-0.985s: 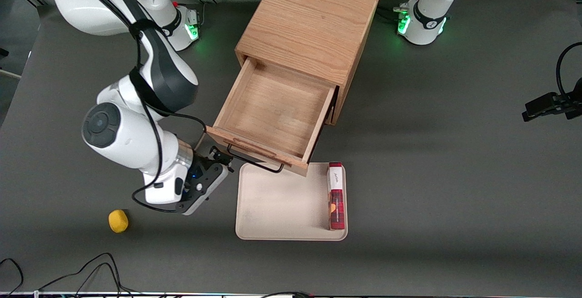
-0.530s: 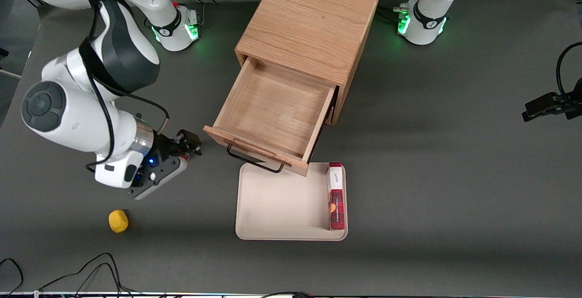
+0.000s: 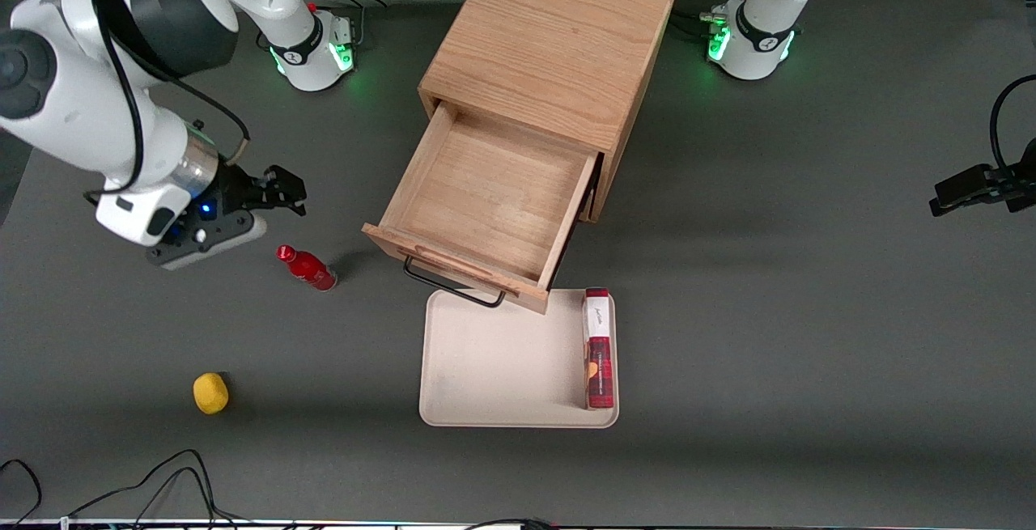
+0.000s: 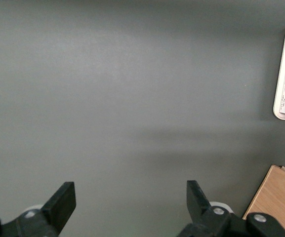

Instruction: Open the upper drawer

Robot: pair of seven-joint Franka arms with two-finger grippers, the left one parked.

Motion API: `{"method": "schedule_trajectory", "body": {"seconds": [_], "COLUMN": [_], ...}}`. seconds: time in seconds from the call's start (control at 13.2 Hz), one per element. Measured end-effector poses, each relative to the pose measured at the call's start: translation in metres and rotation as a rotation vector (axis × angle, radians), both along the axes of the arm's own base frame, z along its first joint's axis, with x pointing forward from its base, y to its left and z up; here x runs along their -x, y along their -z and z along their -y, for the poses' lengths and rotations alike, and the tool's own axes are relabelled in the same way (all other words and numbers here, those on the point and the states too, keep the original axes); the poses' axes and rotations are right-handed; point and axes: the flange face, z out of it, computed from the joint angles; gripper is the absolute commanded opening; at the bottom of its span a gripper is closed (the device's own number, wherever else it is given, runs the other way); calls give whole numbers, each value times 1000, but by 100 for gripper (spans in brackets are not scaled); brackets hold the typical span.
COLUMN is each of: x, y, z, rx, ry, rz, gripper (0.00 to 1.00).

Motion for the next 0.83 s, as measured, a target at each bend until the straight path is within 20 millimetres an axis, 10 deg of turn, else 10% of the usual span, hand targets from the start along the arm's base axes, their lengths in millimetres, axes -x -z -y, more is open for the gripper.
{"method": "schedule_trajectory", "body": {"seconds": [0.45,0.83], "x": [55,44], "y": [-62,-46], "z": [27,103], "rx": [10,-54], "ry": [255,432], "rz": [-13,-83], "gripper": [100,100]}}
